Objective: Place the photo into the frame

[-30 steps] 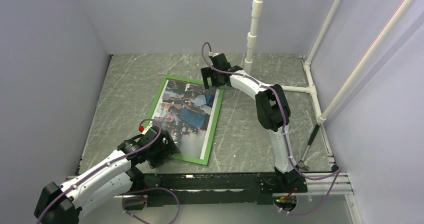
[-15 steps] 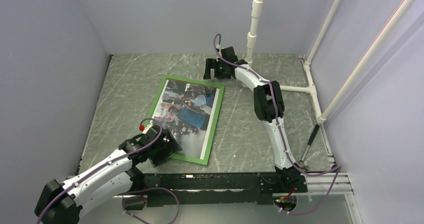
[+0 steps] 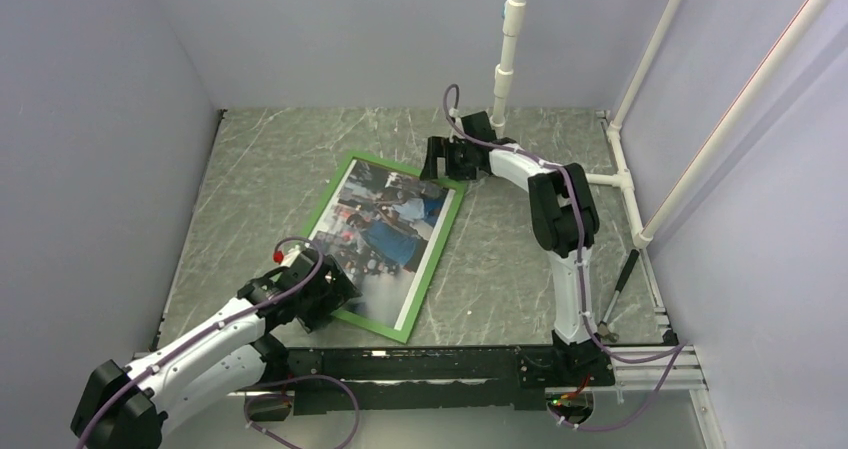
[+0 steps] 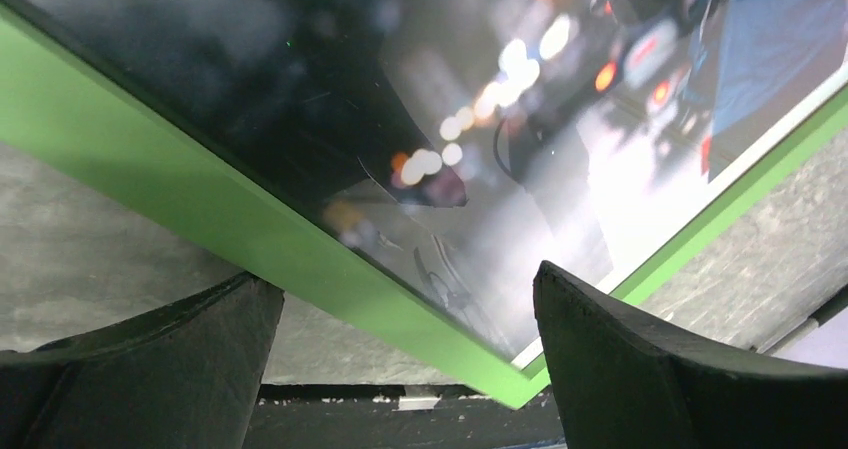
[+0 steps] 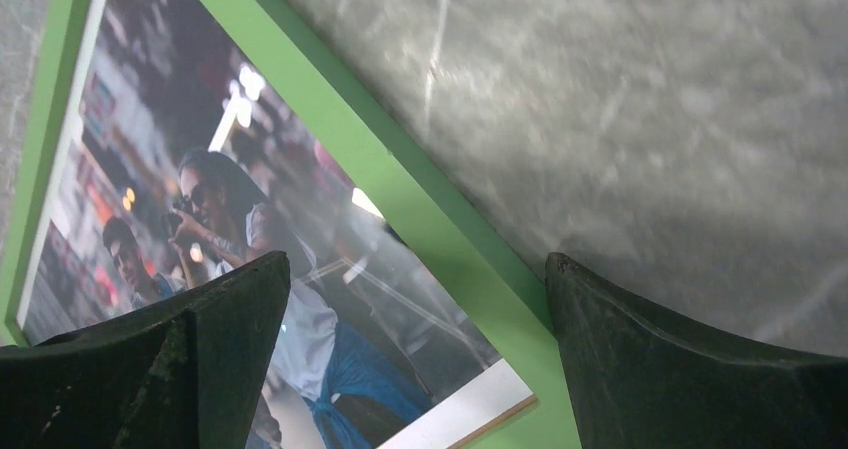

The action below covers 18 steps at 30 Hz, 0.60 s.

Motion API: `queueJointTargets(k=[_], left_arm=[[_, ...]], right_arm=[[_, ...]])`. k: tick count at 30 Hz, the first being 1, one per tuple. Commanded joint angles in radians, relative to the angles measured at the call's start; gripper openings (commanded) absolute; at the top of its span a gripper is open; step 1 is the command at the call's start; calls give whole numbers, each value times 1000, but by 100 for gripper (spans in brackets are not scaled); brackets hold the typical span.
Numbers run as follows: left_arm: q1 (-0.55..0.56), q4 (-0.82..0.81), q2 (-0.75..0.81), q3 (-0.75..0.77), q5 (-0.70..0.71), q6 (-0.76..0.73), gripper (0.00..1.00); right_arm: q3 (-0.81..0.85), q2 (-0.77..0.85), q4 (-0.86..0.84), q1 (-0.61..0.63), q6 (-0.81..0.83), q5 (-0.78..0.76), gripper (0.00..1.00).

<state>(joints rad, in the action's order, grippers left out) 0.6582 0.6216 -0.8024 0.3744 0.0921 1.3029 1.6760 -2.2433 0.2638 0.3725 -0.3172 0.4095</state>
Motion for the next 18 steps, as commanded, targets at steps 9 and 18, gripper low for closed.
queueJointTargets(k=[9, 18], left_arm=[[-165, -64, -86, 33, 45, -186, 99], [-247, -130, -271, 131, -16, -310, 99]], right_arm=[[-366, 243, 121, 32, -81, 115, 100], [-632, 379, 53, 34, -110, 140, 100]])
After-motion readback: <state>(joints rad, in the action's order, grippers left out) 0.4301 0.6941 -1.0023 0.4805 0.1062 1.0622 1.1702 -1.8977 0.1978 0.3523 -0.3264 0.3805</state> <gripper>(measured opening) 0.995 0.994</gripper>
